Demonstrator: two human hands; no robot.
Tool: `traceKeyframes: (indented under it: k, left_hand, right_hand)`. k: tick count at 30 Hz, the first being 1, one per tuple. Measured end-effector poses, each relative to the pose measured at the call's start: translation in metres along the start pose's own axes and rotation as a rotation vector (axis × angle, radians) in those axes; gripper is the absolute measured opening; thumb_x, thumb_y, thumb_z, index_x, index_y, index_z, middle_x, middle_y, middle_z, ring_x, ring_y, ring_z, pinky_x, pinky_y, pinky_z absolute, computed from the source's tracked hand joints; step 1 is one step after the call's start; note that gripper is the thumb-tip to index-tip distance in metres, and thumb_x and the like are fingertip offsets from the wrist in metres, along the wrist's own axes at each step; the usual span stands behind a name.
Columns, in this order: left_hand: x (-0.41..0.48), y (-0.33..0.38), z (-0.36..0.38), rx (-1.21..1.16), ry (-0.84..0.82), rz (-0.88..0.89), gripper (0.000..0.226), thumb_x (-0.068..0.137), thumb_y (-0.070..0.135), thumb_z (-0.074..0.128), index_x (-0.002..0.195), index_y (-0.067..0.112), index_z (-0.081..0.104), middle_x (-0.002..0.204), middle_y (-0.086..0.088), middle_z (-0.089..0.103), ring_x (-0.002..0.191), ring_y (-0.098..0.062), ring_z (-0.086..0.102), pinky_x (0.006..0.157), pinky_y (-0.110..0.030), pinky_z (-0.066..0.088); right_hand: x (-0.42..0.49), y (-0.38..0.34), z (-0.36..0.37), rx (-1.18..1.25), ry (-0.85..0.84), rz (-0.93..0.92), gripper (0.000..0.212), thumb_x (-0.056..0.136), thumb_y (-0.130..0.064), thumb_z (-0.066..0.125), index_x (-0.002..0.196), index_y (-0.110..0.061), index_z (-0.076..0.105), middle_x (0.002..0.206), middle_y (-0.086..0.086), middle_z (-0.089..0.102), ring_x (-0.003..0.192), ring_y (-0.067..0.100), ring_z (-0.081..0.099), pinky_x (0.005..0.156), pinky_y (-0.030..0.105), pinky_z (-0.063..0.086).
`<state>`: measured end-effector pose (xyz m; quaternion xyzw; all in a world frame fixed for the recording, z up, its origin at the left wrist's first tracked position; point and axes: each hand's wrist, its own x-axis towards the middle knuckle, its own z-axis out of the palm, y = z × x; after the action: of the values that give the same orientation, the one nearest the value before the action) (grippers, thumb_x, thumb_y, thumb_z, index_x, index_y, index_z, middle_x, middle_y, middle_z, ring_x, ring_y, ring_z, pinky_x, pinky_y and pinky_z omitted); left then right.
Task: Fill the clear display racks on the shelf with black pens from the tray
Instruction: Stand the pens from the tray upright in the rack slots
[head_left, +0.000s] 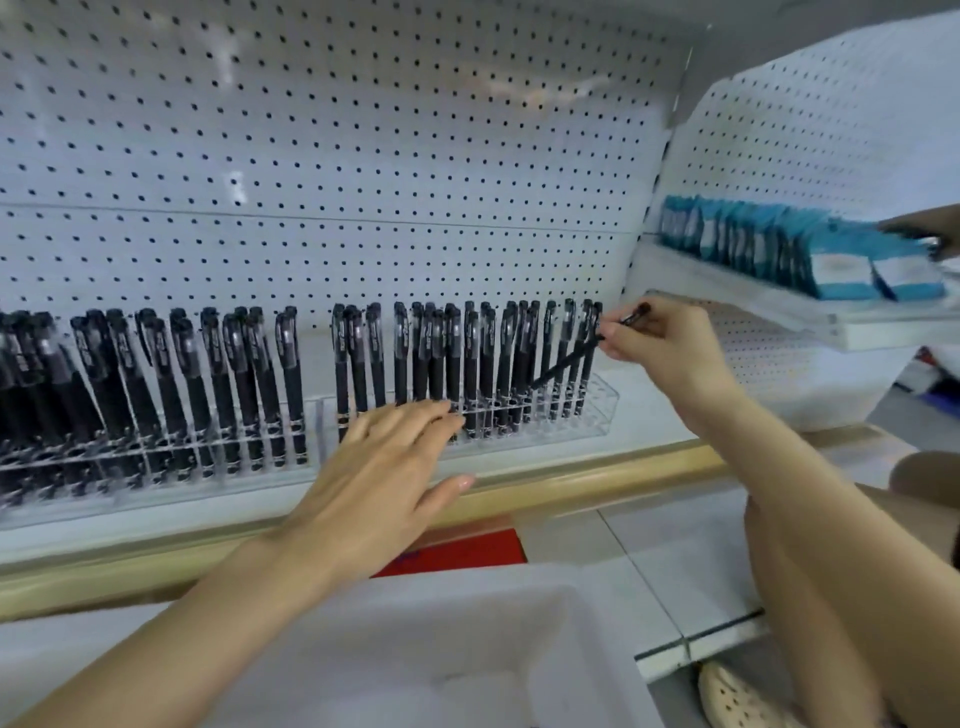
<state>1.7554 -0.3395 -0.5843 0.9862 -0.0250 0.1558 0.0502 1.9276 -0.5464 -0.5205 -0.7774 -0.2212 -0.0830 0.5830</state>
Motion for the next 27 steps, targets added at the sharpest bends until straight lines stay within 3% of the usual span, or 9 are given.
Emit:
traceKeyframes:
  k: [2,5,8,11,15,17,21,27]
  left_hand:
    - [0.002,-0.007,0.005,0.002,-0.037,-0.019,0.085,0.080,0.071,-0.003,0.151,0.029,0.016,0.157,0.011,0.017,0.144,-0.009,0.018,0.111,-0.032,-0.006]
    - [0.004,-0.018,0.018,-0.002,-0.104,-0.063,0.089,0.072,0.076,-0.012,0.150,0.036,0.005,0.156,0.018,0.009,0.144,-0.007,0.012,0.119,-0.054,0.009]
    - [0.006,-0.020,0.020,0.014,-0.097,-0.046,0.089,0.072,0.075,-0.013,0.150,0.036,0.003,0.156,0.019,0.006,0.144,-0.004,0.008,0.121,-0.045,0.005]
    - [0.004,-0.020,0.019,0.007,-0.047,-0.018,0.084,0.079,0.074,-0.006,0.151,0.033,0.013,0.155,0.018,0.014,0.142,-0.003,0.011,0.114,-0.027,0.000]
    - [0.001,-0.022,0.028,0.029,-0.054,-0.037,0.070,0.095,0.068,0.012,0.141,0.024,0.040,0.145,0.008,0.042,0.132,-0.005,0.029,0.111,-0.035,0.022]
    - [0.001,-0.022,0.033,0.022,-0.053,-0.035,0.069,0.096,0.067,0.014,0.140,0.022,0.040,0.143,0.007,0.044,0.131,-0.007,0.030,0.115,-0.032,0.017]
    - [0.002,-0.022,0.038,0.080,-0.026,-0.032,0.068,0.096,0.067,0.015,0.139,0.022,0.040,0.142,0.006,0.044,0.129,-0.009,0.033,0.112,-0.032,0.015]
    - [0.004,-0.027,0.043,0.068,0.008,-0.006,0.066,0.095,0.068,0.018,0.140,0.024,0.040,0.145,0.006,0.041,0.132,-0.010,0.032,0.111,-0.035,0.017]
  right_hand:
    - [0.005,0.000,0.007,-0.023,0.004,-0.029,0.011,0.091,-0.003,0.061,0.098,-0.011,0.061,0.089,0.009,0.067,0.072,0.009,0.067,0.074,0.019,0.056]
    - [0.010,-0.004,0.010,-0.221,-0.002,-0.149,0.031,0.092,-0.011,0.062,0.120,-0.016,0.050,0.086,-0.001,0.062,0.068,-0.002,0.066,0.070,0.011,0.053]
    - [0.010,-0.007,0.014,-0.367,-0.055,-0.255,0.039,0.092,-0.016,0.063,0.123,-0.019,0.040,0.084,-0.003,0.060,0.073,0.001,0.066,0.069,0.011,0.049]
    - [0.012,-0.005,0.019,-0.348,-0.055,-0.304,0.040,0.089,-0.017,0.067,0.112,-0.018,0.035,0.078,0.000,0.062,0.066,0.002,0.066,0.069,0.022,0.055]
    - [0.014,0.004,0.028,-0.325,-0.057,-0.299,0.037,0.088,-0.016,0.069,0.107,-0.018,0.038,0.076,-0.001,0.063,0.066,0.003,0.067,0.073,0.030,0.056]
    - [0.015,0.011,0.031,-0.319,-0.070,-0.292,0.032,0.089,-0.015,0.068,0.109,-0.017,0.043,0.079,-0.003,0.063,0.069,0.003,0.067,0.076,0.030,0.056]
    - [0.022,0.020,0.034,-0.377,-0.028,-0.330,0.025,0.087,-0.016,0.070,0.109,-0.013,0.059,0.090,-0.002,0.062,0.071,0.001,0.059,0.068,0.008,0.047]
    - [0.021,0.024,0.035,-0.429,-0.109,-0.395,0.034,0.083,-0.013,0.073,0.115,-0.016,0.061,0.080,0.007,0.058,0.067,0.013,0.053,0.066,0.016,0.046]
